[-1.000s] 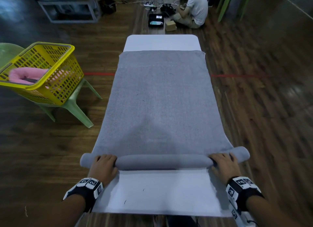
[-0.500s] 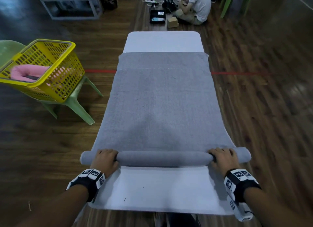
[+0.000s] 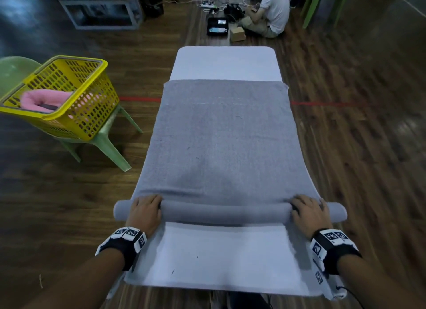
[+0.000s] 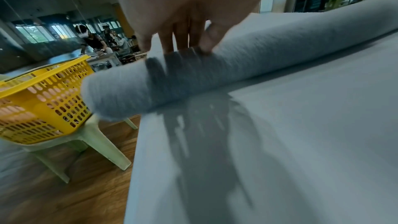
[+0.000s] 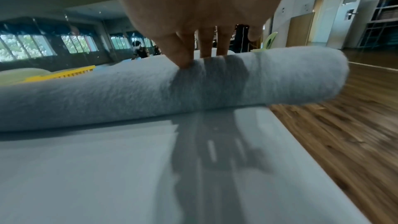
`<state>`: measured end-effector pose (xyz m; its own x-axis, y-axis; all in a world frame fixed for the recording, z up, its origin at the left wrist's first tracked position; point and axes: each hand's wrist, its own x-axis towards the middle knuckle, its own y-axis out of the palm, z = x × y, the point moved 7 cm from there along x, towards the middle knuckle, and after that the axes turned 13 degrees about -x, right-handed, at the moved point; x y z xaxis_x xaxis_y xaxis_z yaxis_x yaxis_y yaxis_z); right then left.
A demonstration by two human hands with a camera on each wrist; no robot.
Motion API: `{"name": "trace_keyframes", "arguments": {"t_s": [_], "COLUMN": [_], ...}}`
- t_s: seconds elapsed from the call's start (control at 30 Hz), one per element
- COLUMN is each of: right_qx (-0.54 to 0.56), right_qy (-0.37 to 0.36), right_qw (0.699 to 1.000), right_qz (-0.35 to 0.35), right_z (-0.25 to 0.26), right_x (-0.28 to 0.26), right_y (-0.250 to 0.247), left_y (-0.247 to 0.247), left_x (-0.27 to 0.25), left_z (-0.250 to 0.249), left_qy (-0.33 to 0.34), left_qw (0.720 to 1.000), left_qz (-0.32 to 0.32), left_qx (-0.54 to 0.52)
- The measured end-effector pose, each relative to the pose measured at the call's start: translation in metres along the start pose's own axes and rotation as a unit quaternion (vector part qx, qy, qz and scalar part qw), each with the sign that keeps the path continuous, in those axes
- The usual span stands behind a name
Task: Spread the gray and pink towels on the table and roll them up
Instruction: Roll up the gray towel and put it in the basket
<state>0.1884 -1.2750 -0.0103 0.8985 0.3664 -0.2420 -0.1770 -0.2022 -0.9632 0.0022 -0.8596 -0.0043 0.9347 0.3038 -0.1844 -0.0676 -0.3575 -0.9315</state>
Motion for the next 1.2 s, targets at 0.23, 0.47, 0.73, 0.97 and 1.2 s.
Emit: {"name": "trace_keyframes", "arguments": {"t_s": [0.23,0.47,0.73,0.97,1.2], "right_qx": [-0.001,0.044,0.004,0.060,-0.014], "right_qy": [-0.051,0.012,-0.047,-0.020,-0.036], "right_qw": [0.998,0.999,0.997,0.998,0.999], "right_qz": [0.042,0.006,0.060,0.025,0.038], "right_z": [0.007,0.006,0.005,0.004,-0.002], "right_x": [-0.024,0.004,-0.014,-0.009,-0.008], "right_y": [0.024,-0.002,0.017,0.017,0.014], "left_y": [0.023,0.000,0.011,0.012,-0.002], "left_x": [-0.018,0.005,-0.009,-0.006,-0.001], "left_z": [0.009,-0.002,0.005,0.008,-0.001], "left_qy": [0.038,0.035,0.051,0.067,0.054], "left_qw": [0.996,0.999,0.996,0.997,0.998], "left_qz": [0.080,0.020,0.076,0.024,0.032], "left_qx": [0.016,-0.024,0.010,0.008,0.010]}}
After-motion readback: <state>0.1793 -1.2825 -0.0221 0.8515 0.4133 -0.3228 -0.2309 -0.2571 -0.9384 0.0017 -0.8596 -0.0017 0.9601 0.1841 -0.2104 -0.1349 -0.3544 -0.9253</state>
